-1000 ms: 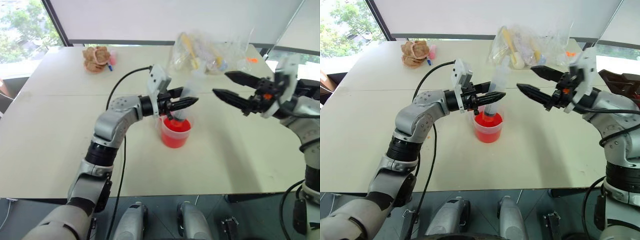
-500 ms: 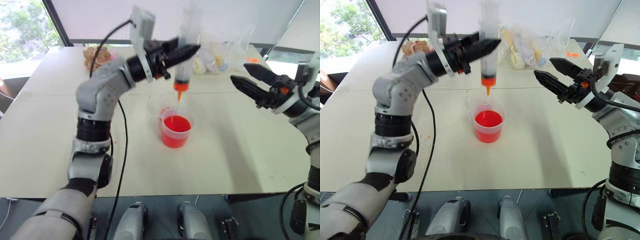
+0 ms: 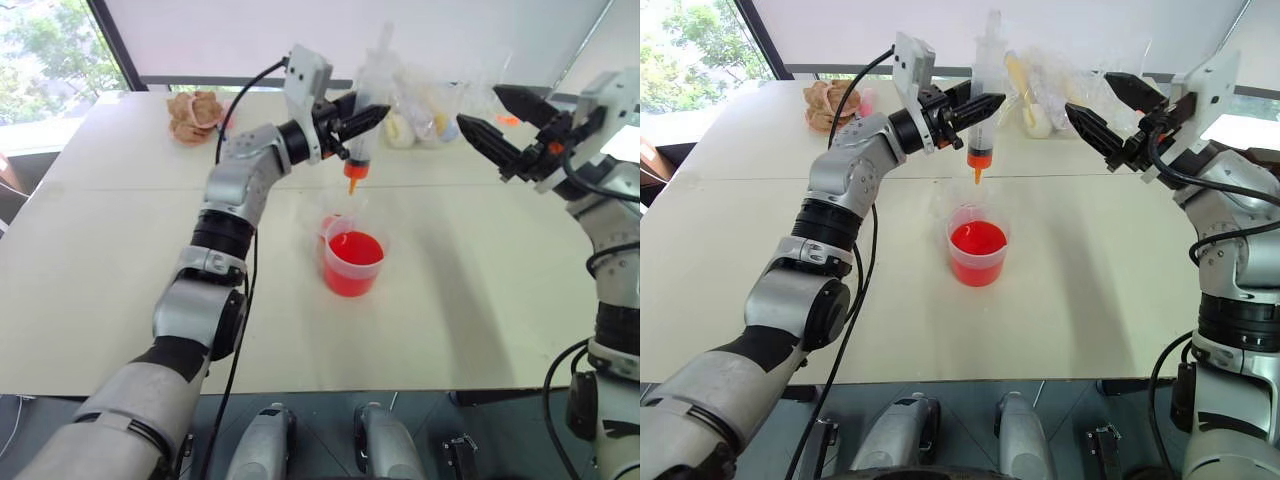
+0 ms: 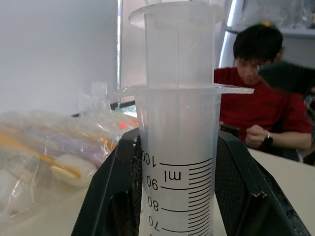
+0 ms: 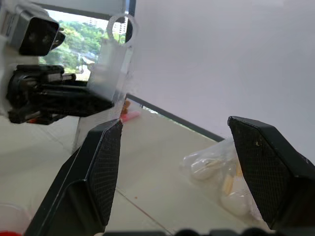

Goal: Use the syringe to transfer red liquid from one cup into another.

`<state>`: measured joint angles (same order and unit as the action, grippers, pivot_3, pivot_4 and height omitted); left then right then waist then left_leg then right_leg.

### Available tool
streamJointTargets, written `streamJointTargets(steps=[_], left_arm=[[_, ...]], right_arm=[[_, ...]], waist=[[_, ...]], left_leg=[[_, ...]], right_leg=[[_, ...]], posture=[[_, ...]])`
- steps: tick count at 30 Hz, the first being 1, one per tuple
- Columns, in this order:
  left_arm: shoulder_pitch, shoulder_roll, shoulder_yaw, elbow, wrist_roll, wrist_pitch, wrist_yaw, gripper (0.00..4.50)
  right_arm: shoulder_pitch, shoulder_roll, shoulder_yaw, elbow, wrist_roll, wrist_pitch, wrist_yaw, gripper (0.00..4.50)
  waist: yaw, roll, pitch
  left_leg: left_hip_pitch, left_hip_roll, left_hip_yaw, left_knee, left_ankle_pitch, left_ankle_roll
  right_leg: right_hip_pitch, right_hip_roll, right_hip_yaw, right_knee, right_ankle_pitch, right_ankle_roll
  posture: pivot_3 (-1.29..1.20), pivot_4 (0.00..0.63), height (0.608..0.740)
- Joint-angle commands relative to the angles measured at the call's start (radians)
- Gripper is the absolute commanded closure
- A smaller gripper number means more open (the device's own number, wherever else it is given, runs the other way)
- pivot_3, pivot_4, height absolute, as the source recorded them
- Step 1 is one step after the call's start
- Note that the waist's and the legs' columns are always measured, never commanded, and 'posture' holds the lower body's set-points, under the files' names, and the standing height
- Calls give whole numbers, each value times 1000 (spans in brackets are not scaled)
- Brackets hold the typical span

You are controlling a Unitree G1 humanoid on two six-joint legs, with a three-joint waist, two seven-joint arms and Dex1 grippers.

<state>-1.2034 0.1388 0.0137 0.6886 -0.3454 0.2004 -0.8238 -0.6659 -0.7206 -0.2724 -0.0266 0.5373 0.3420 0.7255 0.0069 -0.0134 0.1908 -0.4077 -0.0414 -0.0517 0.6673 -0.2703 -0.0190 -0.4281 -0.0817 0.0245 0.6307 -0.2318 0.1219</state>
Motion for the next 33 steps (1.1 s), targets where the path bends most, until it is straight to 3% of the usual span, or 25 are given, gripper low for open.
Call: streamJointTargets(steps=[1, 9, 19, 33], left_arm=[[11, 2, -5, -25, 21, -45, -21, 3092], [40, 3, -5, -86, 25, -15, -55, 3092], [99, 21, -22, -192, 25, 32, -82, 3092], [128, 31, -48, -178, 67, 5, -90, 3092]], right_arm=[[-80, 4, 27, 57, -66, -93, 11, 939], [-285, 107, 115, 272, -133, -232, 67, 939], [-361, 193, 145, 423, -160, -311, 131, 939], [-422, 268, 171, 486, -175, -341, 192, 939]], waist=[[-5, 0, 0], [-23, 0, 0], [-21, 0, 0], [-23, 1, 0]], left_leg=[[0, 0, 0, 0, 0, 0], [0, 0, -1, 0, 0, 0], [0, 0, -3, 0, 0, 0], [0, 0, -3, 0, 0, 0]], right_leg=[[0, 0, 0, 0, 0, 0], [0, 0, 0, 1, 0, 0], [0, 0, 0, 1, 0, 0], [-1, 0, 0, 1, 0, 0]], posture=[[0, 150, 740], [0, 150, 740], [0, 150, 740], [0, 150, 740]])
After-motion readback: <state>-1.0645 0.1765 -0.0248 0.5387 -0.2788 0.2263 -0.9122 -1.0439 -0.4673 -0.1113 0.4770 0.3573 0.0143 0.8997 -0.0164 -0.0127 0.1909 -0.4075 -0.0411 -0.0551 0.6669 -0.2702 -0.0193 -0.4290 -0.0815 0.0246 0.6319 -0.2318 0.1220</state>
